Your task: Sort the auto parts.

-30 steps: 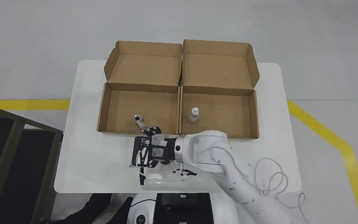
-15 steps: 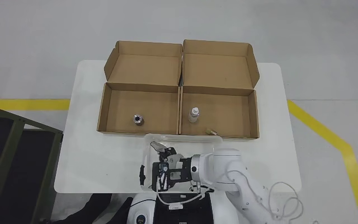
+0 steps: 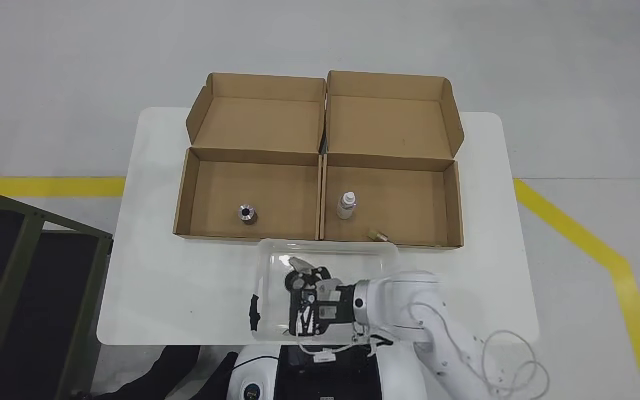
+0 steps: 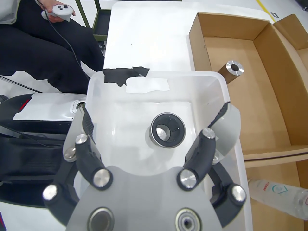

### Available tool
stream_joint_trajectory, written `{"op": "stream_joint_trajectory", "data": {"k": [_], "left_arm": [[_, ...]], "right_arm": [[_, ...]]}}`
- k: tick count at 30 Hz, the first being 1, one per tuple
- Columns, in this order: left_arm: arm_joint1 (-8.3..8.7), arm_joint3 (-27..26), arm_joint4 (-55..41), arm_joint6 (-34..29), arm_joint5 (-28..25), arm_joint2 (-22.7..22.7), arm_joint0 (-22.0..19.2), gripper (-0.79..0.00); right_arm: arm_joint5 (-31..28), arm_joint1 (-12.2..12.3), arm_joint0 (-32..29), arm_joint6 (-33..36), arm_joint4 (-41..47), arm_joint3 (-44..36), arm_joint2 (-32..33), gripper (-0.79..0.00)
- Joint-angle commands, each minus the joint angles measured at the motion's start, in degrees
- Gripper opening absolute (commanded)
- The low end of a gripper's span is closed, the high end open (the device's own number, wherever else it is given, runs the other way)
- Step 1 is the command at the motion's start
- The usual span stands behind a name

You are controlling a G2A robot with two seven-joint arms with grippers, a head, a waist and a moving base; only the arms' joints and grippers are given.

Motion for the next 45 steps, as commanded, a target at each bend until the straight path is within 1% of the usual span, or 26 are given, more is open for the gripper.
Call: {"op": "stream_joint_trajectory", "data": {"k": [1,5,13,17,18,21,23,29,32,33,39,42,44,45], "left_arm": [[0.00,0.00,0.00,0.00,0.00,0.00,0.00,0.000],[0.00,0.00,0.00,0.00,0.00,0.00,0.00,0.000],[0.00,0.00,0.00,0.00,0.00,0.00,0.00,0.000],[0.00,0.00,0.00,0.00,0.00,0.00,0.00,0.000],[0.00,0.00,0.00,0.00,0.00,0.00,0.00,0.000],[0.00,0.00,0.00,0.00,0.00,0.00,0.00,0.000],[0.00,0.00,0.00,0.00,0.00,0.00,0.00,0.000],[0.00,0.00,0.00,0.00,0.00,0.00,0.00,0.000],[0.00,0.00,0.00,0.00,0.00,0.00,0.00,0.000],[0.00,0.00,0.00,0.00,0.00,0.00,0.00,0.000],[0.00,0.00,0.00,0.00,0.00,0.00,0.00,0.000],[0.00,0.00,0.00,0.00,0.00,0.00,0.00,0.000],[0.00,0.00,0.00,0.00,0.00,0.00,0.00,0.000],[0.00,0.00,0.00,0.00,0.00,0.00,0.00,0.000]], "right_arm": [[0.41,0.07,0.36,-0.26,-0.11,1.07,-0.27,0.000],[2.28,0.08,1.26,1.12,0.55,3.77,-0.90,0.000],[4.41,0.22,2.54,2.87,1.68,6.08,-2.02,-0.006],[5.41,0.33,3.02,2.88,1.64,7.32,-2.43,-0.089],[5.61,0.35,3.17,2.82,1.62,7.68,-2.57,-0.095],[6.34,0.39,3.59,2.55,1.61,8.79,-2.94,-0.200],[6.84,0.42,3.91,2.14,1.59,9.57,-3.08,-0.249],[7.67,0.58,4.60,0.83,1.22,10.88,-3.46,-0.259],[8.16,0.67,4.86,-0.02,0.98,11.43,-3.58,-0.372],[8.23,0.69,4.92,-0.17,0.92,11.58,-3.62,-0.394],[8.43,0.86,5.22,-1.20,0.87,11.93,-4.11,-0.428],[8.39,1.00,5.21,-1.65,1.07,11.80,-4.12,-0.474],[8.35,1.13,5.16,-2.22,1.41,11.63,-3.95,-0.560],[8.33,1.17,5.14,-2.39,1.51,11.56,-3.89,-0.640]]}}
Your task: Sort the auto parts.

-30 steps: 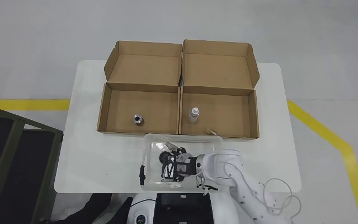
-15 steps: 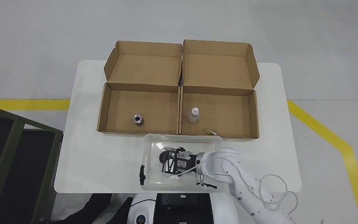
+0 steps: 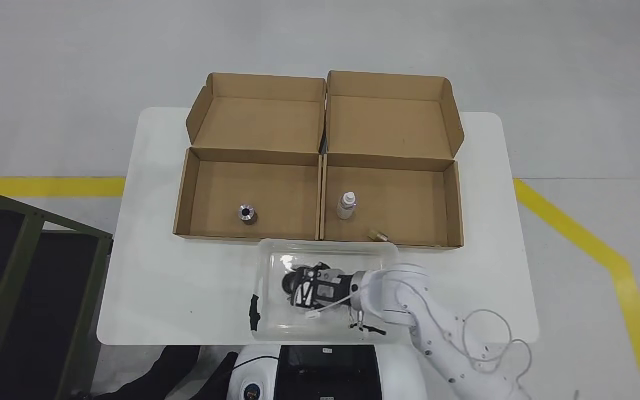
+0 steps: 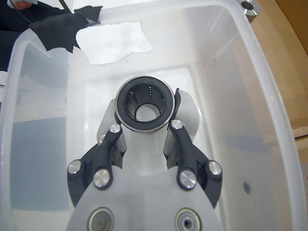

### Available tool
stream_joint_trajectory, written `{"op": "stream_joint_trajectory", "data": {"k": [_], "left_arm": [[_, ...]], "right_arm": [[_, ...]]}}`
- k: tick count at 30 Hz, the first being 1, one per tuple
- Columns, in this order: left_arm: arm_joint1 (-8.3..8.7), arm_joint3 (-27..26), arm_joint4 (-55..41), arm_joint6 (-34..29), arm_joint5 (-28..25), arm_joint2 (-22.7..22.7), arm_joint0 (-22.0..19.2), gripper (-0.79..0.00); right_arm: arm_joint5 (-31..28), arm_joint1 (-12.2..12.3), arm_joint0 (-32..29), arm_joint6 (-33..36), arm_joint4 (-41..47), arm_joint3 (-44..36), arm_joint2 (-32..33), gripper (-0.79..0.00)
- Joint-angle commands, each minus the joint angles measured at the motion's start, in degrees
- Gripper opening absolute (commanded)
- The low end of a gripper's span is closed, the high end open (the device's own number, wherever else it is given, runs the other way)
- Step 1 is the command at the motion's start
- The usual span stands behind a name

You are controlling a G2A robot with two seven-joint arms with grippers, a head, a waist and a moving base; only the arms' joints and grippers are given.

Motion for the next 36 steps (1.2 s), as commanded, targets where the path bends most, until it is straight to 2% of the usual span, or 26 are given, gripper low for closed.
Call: {"op": "stream_joint_trajectory", "data": {"k": [1,2,9,21,36], "left_arm": [[0.00,0.00,0.00,0.00,0.00,0.00,0.00,0.000],[0.00,0.00,0.00,0.00,0.00,0.00,0.00,0.000],[0.00,0.00,0.00,0.00,0.00,0.00,0.00,0.000],[0.00,0.00,0.00,0.00,0.00,0.00,0.00,0.000],[0.00,0.00,0.00,0.00,0.00,0.00,0.00,0.000]], "right_arm": [[-0.06,0.10,-0.06,-0.36,0.23,-0.17,0.16,-0.717],[-0.10,0.18,-0.15,-0.81,0.61,-0.36,0.33,-0.785],[0.00,0.74,-1.05,-1.89,1.89,-2.93,1.65,-0.785],[1.03,1.51,-2.14,-4.29,5.57,-11.92,3.80,-0.785],[7.79,1.88,-3.29,-14.49,5.59,-18.78,6.82,-0.785]]}}
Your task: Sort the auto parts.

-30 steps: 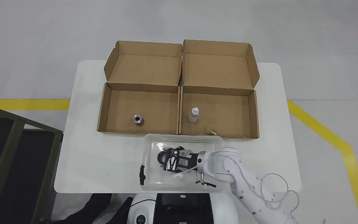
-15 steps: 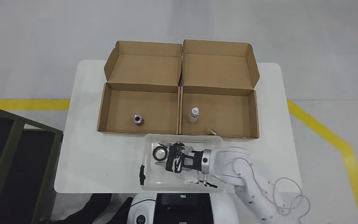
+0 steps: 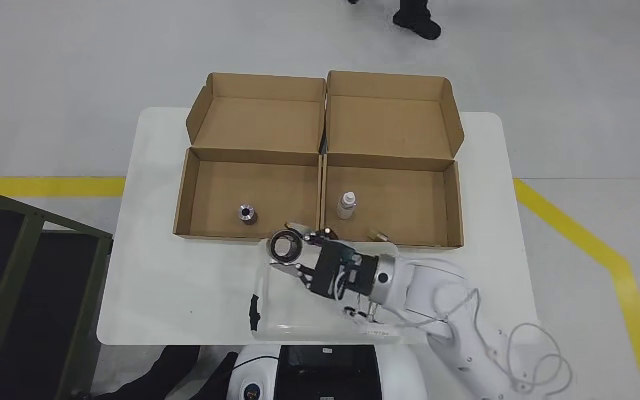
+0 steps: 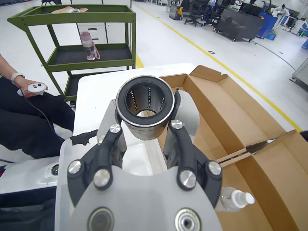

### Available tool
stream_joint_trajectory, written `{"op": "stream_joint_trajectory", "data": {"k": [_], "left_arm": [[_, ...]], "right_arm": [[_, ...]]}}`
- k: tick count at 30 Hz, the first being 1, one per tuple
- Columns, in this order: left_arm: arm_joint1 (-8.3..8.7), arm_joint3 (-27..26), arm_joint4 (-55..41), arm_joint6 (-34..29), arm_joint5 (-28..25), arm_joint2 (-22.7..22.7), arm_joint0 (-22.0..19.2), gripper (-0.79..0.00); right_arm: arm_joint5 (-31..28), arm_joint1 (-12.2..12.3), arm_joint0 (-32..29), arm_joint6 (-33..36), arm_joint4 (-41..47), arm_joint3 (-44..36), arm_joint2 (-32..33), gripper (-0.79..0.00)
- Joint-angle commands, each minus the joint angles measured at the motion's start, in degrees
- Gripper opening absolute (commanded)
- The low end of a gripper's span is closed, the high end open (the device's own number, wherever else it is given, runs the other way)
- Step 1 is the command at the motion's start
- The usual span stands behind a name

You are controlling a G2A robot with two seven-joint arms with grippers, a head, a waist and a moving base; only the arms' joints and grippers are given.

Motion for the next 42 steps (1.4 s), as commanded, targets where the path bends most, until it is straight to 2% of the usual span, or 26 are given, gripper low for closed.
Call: {"op": "stream_joint_trajectory", "data": {"k": [1,11,24,36,42], "left_arm": [[0.00,0.00,0.00,0.00,0.00,0.00,0.00,0.000],[0.00,0.00,0.00,0.00,0.00,0.00,0.00,0.000],[0.00,0.00,0.00,0.00,0.00,0.00,0.00,0.000],[0.00,0.00,0.00,0.00,0.00,0.00,0.00,0.000],[0.00,0.00,0.00,0.00,0.00,0.00,0.00,0.000]], "right_arm": [[0.24,0.08,-0.24,-1.15,-0.04,-0.86,0.45,-0.785],[0.33,0.50,-1.19,-7.19,0.81,-6.00,2.68,-0.785],[1.30,0.83,-1.90,-13.95,0.66,-7.49,4.48,-0.785],[1.87,0.95,-1.69,-17.61,-0.38,-6.29,4.30,-0.785],[2.84,0.77,-0.98,-17.32,-1.59,-2.75,2.34,-0.785]]}}
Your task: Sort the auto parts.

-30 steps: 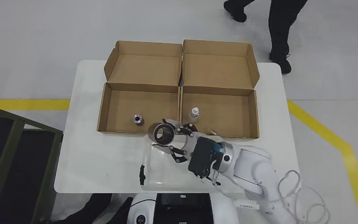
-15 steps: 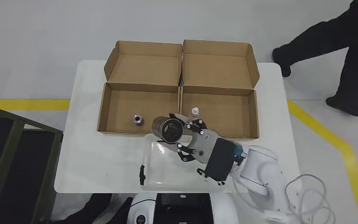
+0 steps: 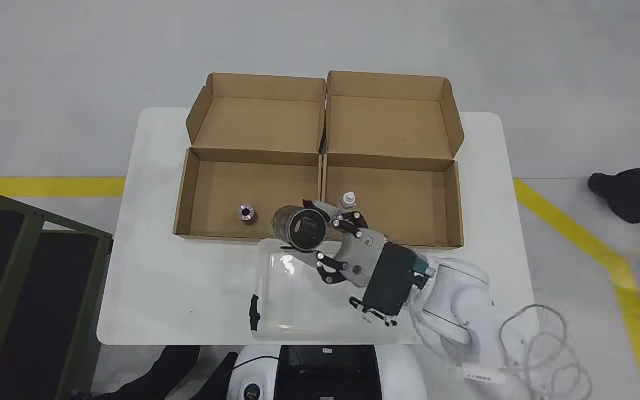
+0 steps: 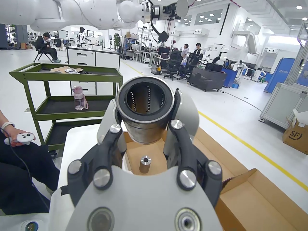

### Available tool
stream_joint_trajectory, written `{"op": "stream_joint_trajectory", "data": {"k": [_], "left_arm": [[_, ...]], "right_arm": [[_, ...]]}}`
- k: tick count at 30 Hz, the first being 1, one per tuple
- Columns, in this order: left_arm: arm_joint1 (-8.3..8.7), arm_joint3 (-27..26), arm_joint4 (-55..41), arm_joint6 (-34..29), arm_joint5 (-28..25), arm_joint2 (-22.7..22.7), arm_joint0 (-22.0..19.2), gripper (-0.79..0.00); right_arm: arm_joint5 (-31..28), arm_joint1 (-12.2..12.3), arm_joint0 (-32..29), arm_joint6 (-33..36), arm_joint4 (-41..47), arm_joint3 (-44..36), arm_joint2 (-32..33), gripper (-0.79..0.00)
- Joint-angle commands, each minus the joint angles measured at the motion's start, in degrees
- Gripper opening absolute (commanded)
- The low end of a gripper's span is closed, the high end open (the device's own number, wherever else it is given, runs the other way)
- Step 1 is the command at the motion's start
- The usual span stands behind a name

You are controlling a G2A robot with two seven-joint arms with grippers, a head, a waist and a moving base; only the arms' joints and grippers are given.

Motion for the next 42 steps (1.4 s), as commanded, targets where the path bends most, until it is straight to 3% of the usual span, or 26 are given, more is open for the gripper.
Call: {"op": "stream_joint_trajectory", "data": {"k": [1,17,42], "left_arm": [[0.00,0.00,0.00,0.00,0.00,0.00,0.00,0.000],[0.00,0.00,0.00,0.00,0.00,0.00,0.00,0.000],[0.00,0.00,0.00,0.00,0.00,0.00,0.00,0.000]], "right_arm": [[0.22,-0.10,0.45,0.49,-0.21,1.31,-0.87,-0.785],[3.11,-1.70,6.50,7.30,-0.17,11.32,-8.90,-0.785],[12.34,-7.21,22.68,17.27,1.54,32.75,-18.80,-0.785]]}}
